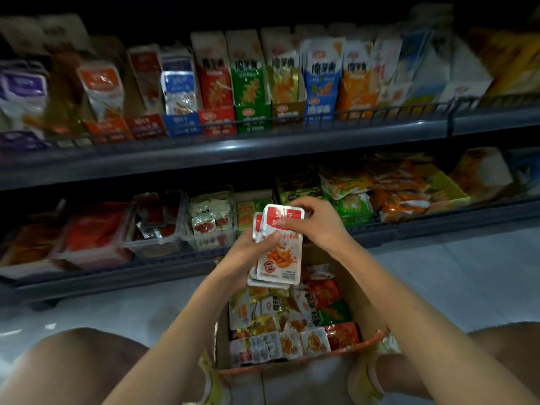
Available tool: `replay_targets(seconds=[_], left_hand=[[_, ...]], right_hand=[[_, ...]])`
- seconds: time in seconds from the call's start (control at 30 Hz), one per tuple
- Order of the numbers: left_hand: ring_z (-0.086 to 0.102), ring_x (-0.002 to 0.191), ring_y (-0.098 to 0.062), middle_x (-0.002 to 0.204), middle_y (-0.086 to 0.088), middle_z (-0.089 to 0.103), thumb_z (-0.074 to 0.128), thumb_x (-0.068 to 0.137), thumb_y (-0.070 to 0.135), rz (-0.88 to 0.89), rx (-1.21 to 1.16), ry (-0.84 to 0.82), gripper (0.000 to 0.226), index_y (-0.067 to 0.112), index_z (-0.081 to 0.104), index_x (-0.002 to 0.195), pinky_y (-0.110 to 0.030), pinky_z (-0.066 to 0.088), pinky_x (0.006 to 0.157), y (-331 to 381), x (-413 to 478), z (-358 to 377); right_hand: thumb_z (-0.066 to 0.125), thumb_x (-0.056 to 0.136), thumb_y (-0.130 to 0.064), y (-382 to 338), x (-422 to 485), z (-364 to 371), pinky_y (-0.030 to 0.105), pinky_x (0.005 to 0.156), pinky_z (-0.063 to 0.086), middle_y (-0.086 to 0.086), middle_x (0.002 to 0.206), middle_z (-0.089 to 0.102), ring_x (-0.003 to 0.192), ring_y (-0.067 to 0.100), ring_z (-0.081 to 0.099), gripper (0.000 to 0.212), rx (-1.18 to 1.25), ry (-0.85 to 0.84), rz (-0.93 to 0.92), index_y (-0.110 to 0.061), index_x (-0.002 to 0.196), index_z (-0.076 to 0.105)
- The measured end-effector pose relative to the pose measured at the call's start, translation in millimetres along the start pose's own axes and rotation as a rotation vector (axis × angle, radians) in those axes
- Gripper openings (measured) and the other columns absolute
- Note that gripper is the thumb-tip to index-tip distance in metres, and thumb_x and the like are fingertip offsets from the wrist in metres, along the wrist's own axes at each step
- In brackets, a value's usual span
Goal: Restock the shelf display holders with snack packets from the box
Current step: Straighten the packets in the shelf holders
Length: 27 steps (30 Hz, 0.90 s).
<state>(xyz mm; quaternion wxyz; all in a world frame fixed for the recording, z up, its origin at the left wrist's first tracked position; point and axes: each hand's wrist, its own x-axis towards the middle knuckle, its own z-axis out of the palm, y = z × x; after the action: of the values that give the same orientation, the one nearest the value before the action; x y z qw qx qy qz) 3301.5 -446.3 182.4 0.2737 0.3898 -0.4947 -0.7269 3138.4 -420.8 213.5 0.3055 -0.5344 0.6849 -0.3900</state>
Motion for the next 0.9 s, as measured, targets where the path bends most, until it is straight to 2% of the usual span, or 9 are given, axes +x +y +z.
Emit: replay_targets(seconds=[0.1,0.17,0.3,0.5,0.57,0.63,0.77,0.9], left_hand=[[0.07,0.095,-0.025,0.106,-0.008,0.072,0.066,0.08,0.028,0.08,-0.016,0.039,0.043,0.017,0.056,0.12,-0.037,0.056,0.079,30.1,-3.7,7.2],[0.069,0.096,-0.026,0.106,-0.009,0.072,0.066,0.077,0.029,0.121,-0.057,0.035,0.046,0.015,0.056,0.119,-0.037,0.057,0.079,51.1,-3.9,12.6],[0.07,0.094,-0.027,0.103,-0.009,0.072,0.061,0.086,0.021,0.206,-0.075,-0.007,0.028,0.015,0.058,0.114,-0.036,0.057,0.078,87.4,0.4,25.7],[0.069,0.098,-0.028,0.108,-0.009,0.071,0.065,0.088,0.023,0.261,0.073,-0.005,0.035,0.014,0.056,0.121,-0.046,0.053,0.089,128.6,18.4,42.7],[0.069,0.096,-0.026,0.108,-0.009,0.071,0.065,0.088,0.021,0.299,0.107,0.044,0.036,0.012,0.055,0.122,-0.044,0.055,0.087,138.1,25.8,44.3],[0.069,0.095,-0.023,0.11,-0.01,0.07,0.065,0.088,0.019,0.331,0.115,0.088,0.036,0.011,0.054,0.122,-0.036,0.057,0.08,146.3,29.9,41.4],[0.069,0.091,-0.016,0.108,-0.006,0.069,0.062,0.09,0.014,0.394,0.092,0.175,0.03,0.013,0.055,0.119,-0.021,0.055,0.066,161.0,30.7,20.6],[0.068,0.092,-0.014,0.108,-0.003,0.068,0.066,0.088,0.014,0.437,0.057,0.305,0.033,0.019,0.051,0.117,-0.021,0.055,0.067,180.7,41.4,-14.2]], right_hand=[[0.073,0.078,-0.041,-22.5,-4.1,-15.6,0.038,0.088,0.052,0.0,0.102,0.064,0.094,0.015,0.062,0.059,0.112,0.071,0.063,-0.023,0.129,0.051],[0.069,0.085,-0.034,-33.9,-6.5,-27.6,0.034,0.089,0.052,0.002,0.104,0.068,0.097,0.015,0.065,0.059,0.26,0.037,0.108,-0.015,0.136,0.046],[0.066,0.088,-0.013,-57.4,-11.5,-46.1,0.027,0.075,0.058,0.005,0.098,0.073,0.089,0.018,0.071,0.033,0.47,-0.082,0.081,-0.012,0.121,0.06],[0.066,0.085,-0.001,-81.9,2.0,-67.6,0.024,0.065,0.054,0.005,0.092,0.073,0.081,0.016,0.071,0.034,0.508,0.093,-0.003,-0.011,0.116,0.06],[0.069,0.083,-0.003,-87.1,10.1,-69.5,0.032,0.072,0.057,0.003,0.092,0.073,0.083,0.016,0.07,0.035,0.472,0.137,-0.017,-0.013,0.116,0.059],[0.07,0.082,-0.003,-94.0,20.8,-66.5,0.039,0.08,0.057,0.002,0.094,0.072,0.086,0.017,0.07,0.037,0.438,0.16,-0.037,-0.015,0.115,0.059],[0.07,0.082,-0.004,-114.0,49.5,-46.5,0.04,0.081,0.057,0.001,0.096,0.072,0.087,0.015,0.07,0.036,0.383,0.149,-0.086,-0.018,0.113,0.059],[0.07,0.082,-0.006,-135.9,85.9,-19.5,0.042,0.081,0.058,-0.001,0.096,0.071,0.085,0.013,0.07,0.037,0.352,0.12,-0.135,-0.019,0.115,0.058]])
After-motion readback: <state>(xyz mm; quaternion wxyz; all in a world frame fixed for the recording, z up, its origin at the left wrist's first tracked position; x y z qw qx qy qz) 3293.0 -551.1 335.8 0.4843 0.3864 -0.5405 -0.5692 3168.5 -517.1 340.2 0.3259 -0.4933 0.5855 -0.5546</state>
